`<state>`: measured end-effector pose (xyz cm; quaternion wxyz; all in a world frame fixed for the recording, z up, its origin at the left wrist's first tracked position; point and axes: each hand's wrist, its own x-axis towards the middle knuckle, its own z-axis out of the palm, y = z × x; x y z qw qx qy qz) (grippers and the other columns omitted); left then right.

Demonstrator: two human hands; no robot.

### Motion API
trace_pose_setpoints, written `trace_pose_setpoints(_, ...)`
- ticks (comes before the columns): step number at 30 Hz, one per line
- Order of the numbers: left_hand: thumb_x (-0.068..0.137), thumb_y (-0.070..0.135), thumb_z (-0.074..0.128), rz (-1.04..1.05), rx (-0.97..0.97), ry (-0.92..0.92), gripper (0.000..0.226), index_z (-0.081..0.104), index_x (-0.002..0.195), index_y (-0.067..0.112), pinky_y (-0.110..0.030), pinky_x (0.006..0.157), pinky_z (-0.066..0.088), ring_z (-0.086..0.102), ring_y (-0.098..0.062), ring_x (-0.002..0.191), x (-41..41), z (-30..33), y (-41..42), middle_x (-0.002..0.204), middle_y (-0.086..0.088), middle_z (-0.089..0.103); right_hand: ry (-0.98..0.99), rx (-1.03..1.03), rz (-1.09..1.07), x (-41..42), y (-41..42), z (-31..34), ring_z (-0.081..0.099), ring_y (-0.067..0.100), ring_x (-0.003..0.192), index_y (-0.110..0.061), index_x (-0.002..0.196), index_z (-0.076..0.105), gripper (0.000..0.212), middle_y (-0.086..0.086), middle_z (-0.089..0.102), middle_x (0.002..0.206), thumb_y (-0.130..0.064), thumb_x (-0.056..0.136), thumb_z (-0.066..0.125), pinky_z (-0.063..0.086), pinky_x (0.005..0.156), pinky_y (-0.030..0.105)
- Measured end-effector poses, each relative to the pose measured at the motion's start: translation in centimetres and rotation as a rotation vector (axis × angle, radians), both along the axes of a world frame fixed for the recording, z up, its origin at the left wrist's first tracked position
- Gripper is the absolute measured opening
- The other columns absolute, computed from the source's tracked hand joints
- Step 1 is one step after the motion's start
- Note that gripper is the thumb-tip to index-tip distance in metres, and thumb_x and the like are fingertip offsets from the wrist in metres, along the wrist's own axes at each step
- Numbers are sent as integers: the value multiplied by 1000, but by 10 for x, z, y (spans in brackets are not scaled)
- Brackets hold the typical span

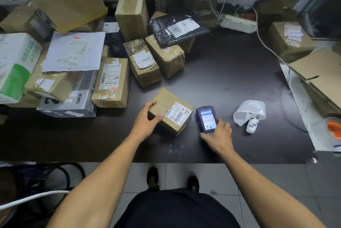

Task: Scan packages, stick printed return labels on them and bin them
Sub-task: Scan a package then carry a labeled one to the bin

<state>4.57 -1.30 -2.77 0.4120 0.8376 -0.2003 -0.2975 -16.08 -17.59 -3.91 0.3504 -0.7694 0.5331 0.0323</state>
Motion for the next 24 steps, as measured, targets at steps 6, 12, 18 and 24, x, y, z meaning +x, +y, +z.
trace_pose_setpoints(6, 87, 45, 70, -110, 60, -120, 56, 47, 139, 42, -29, 111, 28, 31, -19, 142, 6, 3, 2, 155, 0, 27, 83, -70, 27, 3, 1, -4, 29, 31, 133, -13, 148, 27, 91, 11, 34, 141, -44, 77, 76, 36, 102, 49)
trace_pose_setpoints(12, 90, 54, 58, -306, 121, -573, 52, 54, 136, 31, -47, 121, 16, 13, -29, 149, 15, 20, -27, 160, -10, 24, 50, -142, -5, 2, -2, 3, 32, 30, 132, -13, 146, 33, 79, 12, 39, 140, -52, 85, 65, 35, 104, 48)
trace_pose_setpoints(18, 89, 41, 59, -550, -69, -627, 43, 64, 125, 19, -38, 110, 32, 43, -28, 130, -18, 35, -98, 134, -9, 54, -181, -344, -219, -14, -14, 23, 48, 27, 118, -7, 129, 52, 43, 11, 52, 125, -30, 93, 61, 40, 99, 39)
trace_pose_setpoints(24, 97, 35, 54, -757, -10, -448, 37, 54, 133, 27, -38, 100, 42, 38, -16, 133, -81, 37, -166, 139, 3, 47, -187, -346, -489, -54, -59, 27, 38, 32, 126, -6, 133, 48, 44, 16, 45, 133, -26, 95, 58, 34, 102, 40)
